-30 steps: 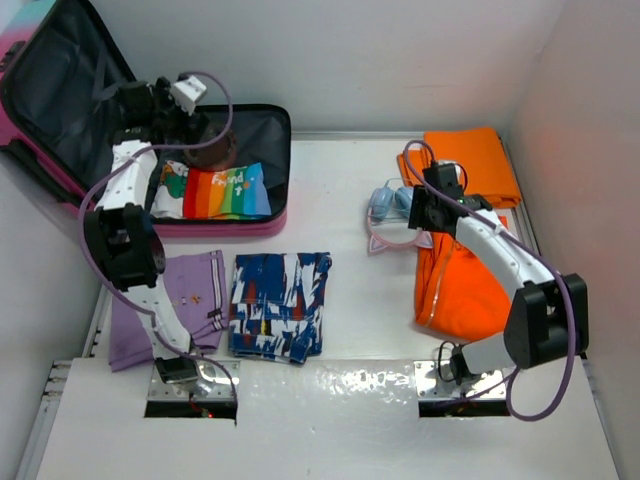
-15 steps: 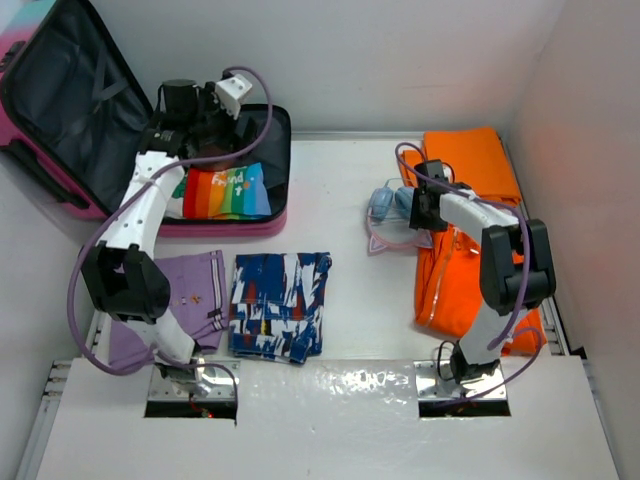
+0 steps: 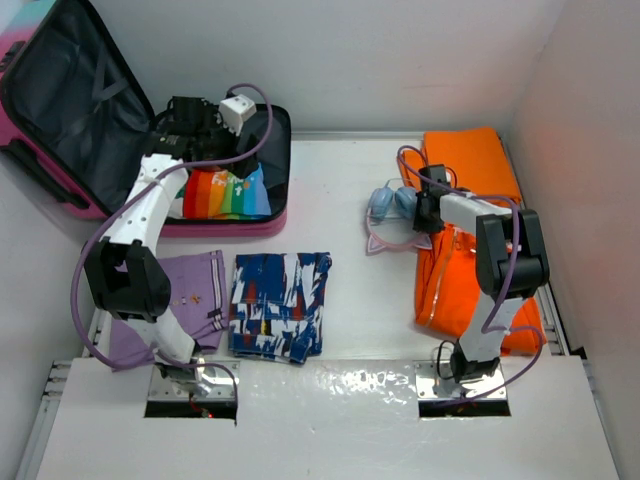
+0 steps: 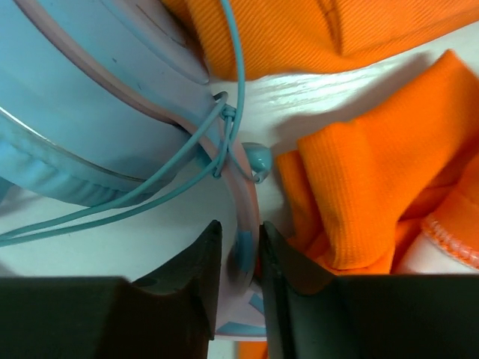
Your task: Pack the luggage
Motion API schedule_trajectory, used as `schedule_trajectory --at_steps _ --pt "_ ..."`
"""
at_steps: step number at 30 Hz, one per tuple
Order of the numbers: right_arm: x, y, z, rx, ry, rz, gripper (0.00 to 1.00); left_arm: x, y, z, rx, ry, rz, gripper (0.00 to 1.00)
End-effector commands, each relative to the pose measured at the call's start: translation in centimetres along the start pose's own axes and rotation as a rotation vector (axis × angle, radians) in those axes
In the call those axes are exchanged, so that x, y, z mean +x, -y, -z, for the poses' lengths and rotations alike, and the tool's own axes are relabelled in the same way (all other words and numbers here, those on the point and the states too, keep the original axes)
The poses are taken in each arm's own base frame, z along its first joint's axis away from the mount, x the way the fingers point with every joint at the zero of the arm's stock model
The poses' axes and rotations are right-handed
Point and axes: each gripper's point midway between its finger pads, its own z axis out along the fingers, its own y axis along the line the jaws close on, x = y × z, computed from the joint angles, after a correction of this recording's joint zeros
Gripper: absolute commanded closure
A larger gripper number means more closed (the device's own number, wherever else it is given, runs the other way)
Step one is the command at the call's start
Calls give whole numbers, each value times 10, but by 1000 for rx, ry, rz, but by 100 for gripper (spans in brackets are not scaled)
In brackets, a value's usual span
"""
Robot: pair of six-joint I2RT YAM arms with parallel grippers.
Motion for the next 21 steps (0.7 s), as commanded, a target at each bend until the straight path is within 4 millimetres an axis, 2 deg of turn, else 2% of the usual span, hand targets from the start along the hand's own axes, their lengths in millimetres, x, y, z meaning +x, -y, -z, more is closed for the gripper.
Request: schedule_trajectory --at_steps 1,6,12,17,21 --pt "-13 -15 -1 -63 54 -9 77 -19 11 11 -8 43 -18 11" --pt "-12 -20 1 -76 57 -23 100 -18 30 2 26 27 -8 14" --pt "-23 -37 13 -148 86 -116 100 -17 44 -4 53 20 -18 15" --pt "-40 -62 33 -230 164 -191 100 -11 42 -9 49 8 -8 15" --pt "-54 -73 46 -252 219 -217 100 -8 43 -8 49 -1 -1 15"
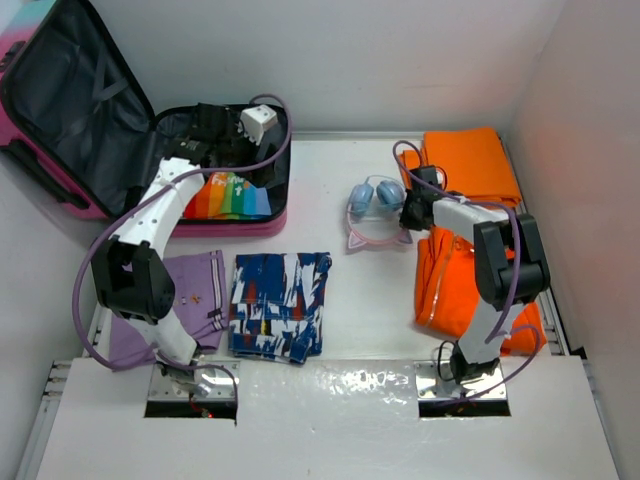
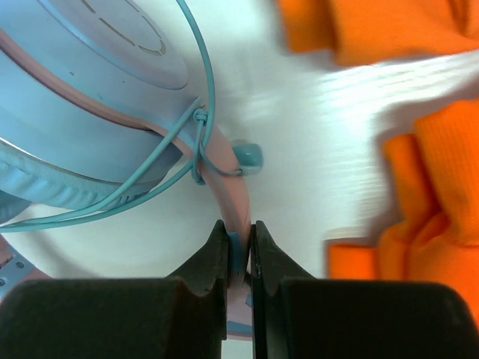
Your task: Pack the luggage
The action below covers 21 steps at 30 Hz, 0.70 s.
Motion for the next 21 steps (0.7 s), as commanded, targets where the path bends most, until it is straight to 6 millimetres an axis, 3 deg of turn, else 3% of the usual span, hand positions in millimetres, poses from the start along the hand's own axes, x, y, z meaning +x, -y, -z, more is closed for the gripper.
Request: schedule_trajectory --at_steps 1,6,12,15,16,17,19,21 --pt "-51 -40 28 -137 178 -87 100 -10 0 10 -15 36 -2 15" --pt "-68 -56 41 -162 215 -87 100 -7 -2 12 -33 26 -20 15" --pt "-87 -72 61 -182 259 -91 100 -10 -20 18 -84 39 21 15" --pt "-106 -93 80 -207 304 -85 100 -16 -45 31 -150 73 75 15" --pt "-111 -100 87 -215 318 -77 100 -16 -66 40 -201 91 106 15" --pt "-126 -121 103 -250 355 -68 100 -12 -78 44 -232 94 133 15" --pt "-129 -132 106 -230 349 -61 100 -4 -109 61 -305 119 219 15" --pt "-143 -160 125 -262 375 -51 100 2 -117 67 -311 127 247 15"
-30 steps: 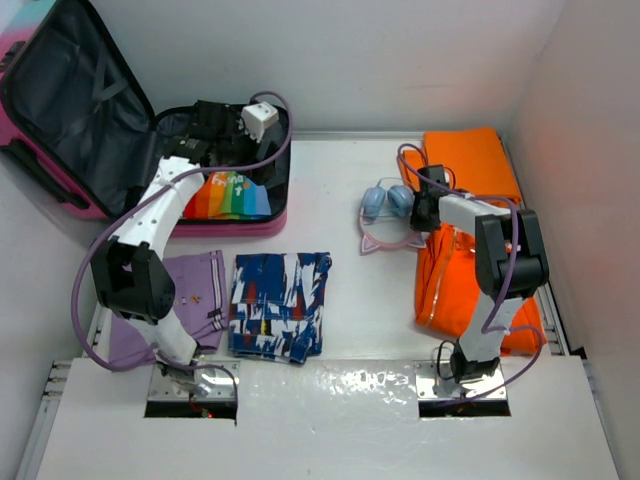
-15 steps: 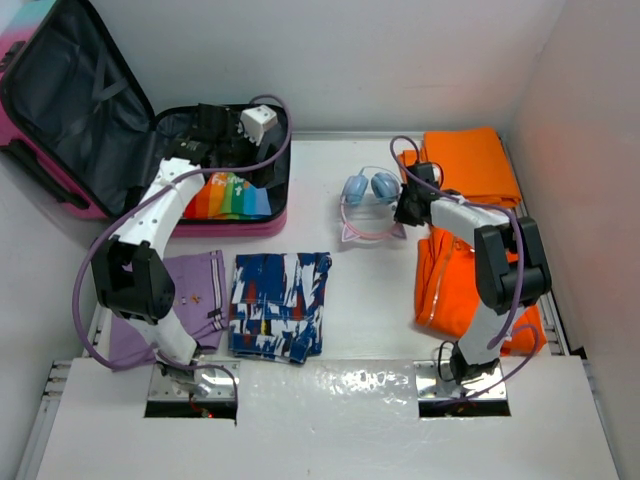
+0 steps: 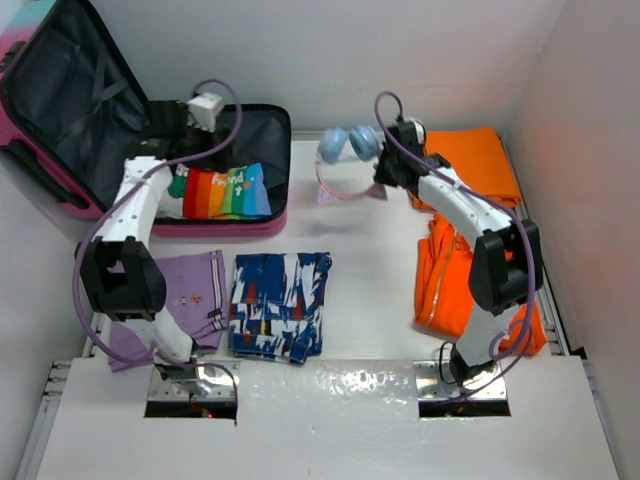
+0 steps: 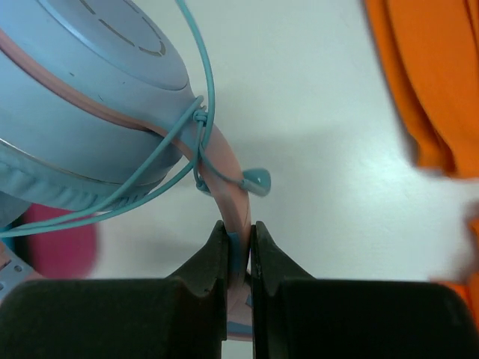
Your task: Pack the luggage
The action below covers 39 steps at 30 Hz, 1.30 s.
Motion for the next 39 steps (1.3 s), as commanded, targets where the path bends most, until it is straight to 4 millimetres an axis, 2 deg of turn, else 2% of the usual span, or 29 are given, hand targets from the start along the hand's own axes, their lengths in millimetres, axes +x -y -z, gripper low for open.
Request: schedule_trajectory --at_steps 1,2,4,5,6,7,9,10,12,16,20,21,26,28,29,32,36,39 --pt "-58 -68 22 -100 153 -38 100 -29 -33 30 -80 118 54 15" --pt "-72 -92 31 -135 182 -43 100 -29 -29 32 -58 121 43 15" --pt "-68 -104 28 -119 166 -42 100 -31 -12 38 15 133 24 15" --pt "-68 -121 25 -133 168 -54 100 -35 5 40 86 150 18 15" --pt "-64 -128 24 -130 162 -54 100 -40 17 45 114 163 34 15" --pt "-62 -140 24 -135 172 -70 100 -43 31 45 135 161 32 10" --pt "-61 -152 26 -140 186 -80 100 -50 41 45 122 156 58 10" --pt "-61 -156 27 -143 192 -89 100 -52 59 41 146 147 46 9" --pt "-63 -167 30 -148 208 -94 100 -58 64 43 121 151 61 9" --pt "-65 -179 38 -163 223 -121 100 -62 47 44 -10 154 108 9" --pt "-61 -188 46 -172 241 -129 100 -51 64 24 -42 110 53 8" --pt "-61 -190 49 -177 245 -134 100 -54 70 19 -48 124 36 8" --pt "-57 -196 54 -189 253 -136 100 -44 51 3 -183 108 37 10" --pt "-56 -199 57 -200 254 -135 100 -41 51 -1 -175 109 41 10" --pt "-55 -199 56 -199 253 -137 100 -44 61 -3 -122 126 38 11" --pt "-55 -200 57 -202 255 -153 100 -38 68 -10 -101 126 39 11" --pt "-56 -203 60 -218 259 -164 100 -14 62 -23 -155 73 24 18" --pt "-57 -205 61 -229 263 -171 100 -10 53 -27 -207 77 35 28"
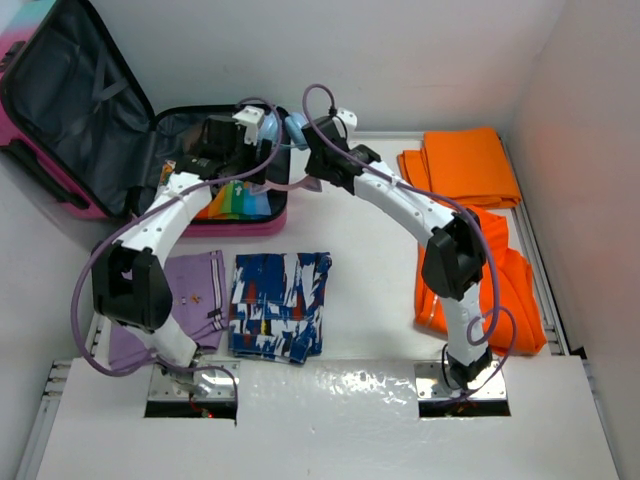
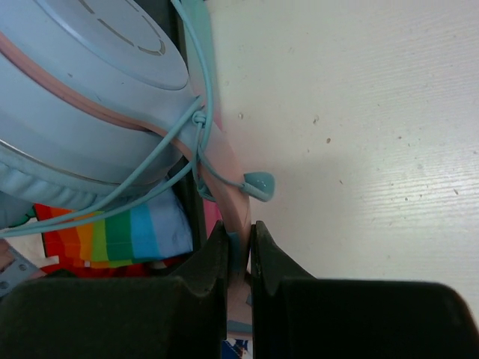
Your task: Pack the luggage
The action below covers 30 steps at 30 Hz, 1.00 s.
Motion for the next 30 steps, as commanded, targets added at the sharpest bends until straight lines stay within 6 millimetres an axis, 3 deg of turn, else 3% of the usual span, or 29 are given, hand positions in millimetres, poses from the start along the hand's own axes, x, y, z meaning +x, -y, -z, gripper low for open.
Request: schedule_trajectory --at_steps 1,7,8,12,19,20,23,24,28,30 --pt "-63 -35 41 -138 158 -132 100 -15 -10 -7 -72 71 16 31" --pt "-54 -39 40 -152 139 -129 100 -19 -11 -20 -80 52 39 61" --pt "-51 -38 39 -150 135 -128 100 -19 -10 -22 -76 50 43 74" --pt "-42 -37 34 -153 116 -136 100 -16 -3 -25 -49 36 85 98" --pt "-36 -44 25 -169 95 -135 98 -14 6 -30 -10 2 180 100" --pt "-35 -47 24 -187 93 -130 82 -18 6 -29 -8 10 203 100" --pt "-39 -56 26 -230 103 -106 51 -28 2 -32 17 26 262 100" --pt "-39 -57 28 -243 100 -98 35 -29 -7 -33 11 24 286 100" --pt "-43 -59 36 -278 113 -37 9 -35 -29 -47 34 -5 362 100" --pt "-50 -64 46 -319 137 -7 2 -28 -46 -54 40 -26 424 100"
